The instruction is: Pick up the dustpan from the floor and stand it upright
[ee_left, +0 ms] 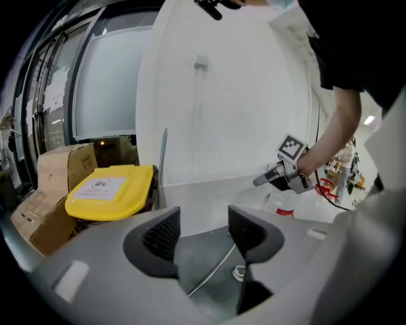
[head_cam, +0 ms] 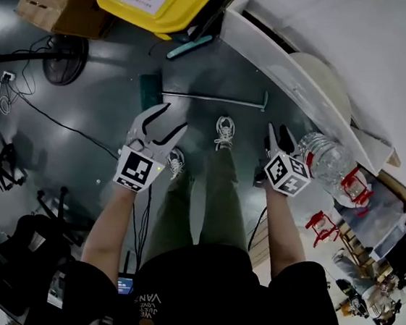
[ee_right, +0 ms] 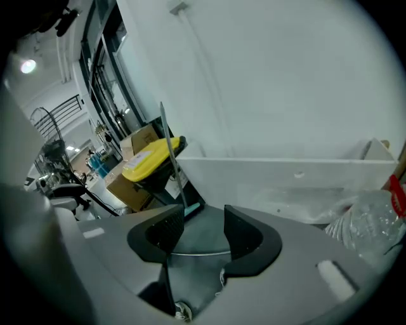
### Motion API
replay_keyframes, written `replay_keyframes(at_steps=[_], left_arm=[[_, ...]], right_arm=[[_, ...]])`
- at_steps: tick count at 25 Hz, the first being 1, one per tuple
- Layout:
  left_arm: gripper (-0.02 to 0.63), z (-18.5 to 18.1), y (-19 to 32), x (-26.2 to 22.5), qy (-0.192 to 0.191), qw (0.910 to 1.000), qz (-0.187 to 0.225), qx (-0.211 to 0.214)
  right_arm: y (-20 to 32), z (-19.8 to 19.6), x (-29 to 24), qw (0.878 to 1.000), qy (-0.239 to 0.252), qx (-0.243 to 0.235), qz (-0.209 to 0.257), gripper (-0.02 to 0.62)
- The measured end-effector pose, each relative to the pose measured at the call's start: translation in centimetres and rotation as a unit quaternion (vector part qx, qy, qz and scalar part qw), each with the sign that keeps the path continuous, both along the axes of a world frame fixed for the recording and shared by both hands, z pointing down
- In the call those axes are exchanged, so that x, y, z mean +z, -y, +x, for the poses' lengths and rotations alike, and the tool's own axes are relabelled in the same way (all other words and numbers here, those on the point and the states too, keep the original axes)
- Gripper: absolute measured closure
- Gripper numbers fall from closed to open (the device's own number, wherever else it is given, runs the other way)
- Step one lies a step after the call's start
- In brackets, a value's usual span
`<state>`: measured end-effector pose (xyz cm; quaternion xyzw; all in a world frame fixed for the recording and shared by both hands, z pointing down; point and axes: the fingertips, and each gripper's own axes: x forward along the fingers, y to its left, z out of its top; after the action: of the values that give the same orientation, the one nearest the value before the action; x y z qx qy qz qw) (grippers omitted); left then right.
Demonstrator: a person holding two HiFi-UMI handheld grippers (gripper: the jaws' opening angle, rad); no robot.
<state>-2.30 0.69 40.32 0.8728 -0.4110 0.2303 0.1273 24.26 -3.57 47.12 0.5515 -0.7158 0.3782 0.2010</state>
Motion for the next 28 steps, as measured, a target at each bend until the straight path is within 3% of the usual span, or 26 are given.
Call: replay_keyframes(at_steps=[11, 18, 23, 28], left_arm=[[0.345, 0.4, 1.0, 17.1, 0.008, 0.9976, -0.067, -0.013], [0.345, -0.6, -0.8, 28.6, 0.034, 0.9911, -0.129, -0.005], [0.339, -1.5, -2.8, 37.6, 0.073, 0.978, -0.194, 0.022], [0.329, -2.0, -2.7, 43.8, 0.081, 0.9718, -0.218, 0.039]], right_arm=[[-1.3, 4.5, 22.1, 0.988, -0.062, 0.01, -0.141, 0.424], [-0.9, 6.5, 32.5, 0.981, -0.088, 0.007, -0.171, 0.425], [-0.4, 8.7, 39.8, 0.974, -0.113, 0.021, -0.198, 0.425], [0.6, 9.4, 45.4, 0.97, -0.128, 0.004, -0.207, 0.425]])
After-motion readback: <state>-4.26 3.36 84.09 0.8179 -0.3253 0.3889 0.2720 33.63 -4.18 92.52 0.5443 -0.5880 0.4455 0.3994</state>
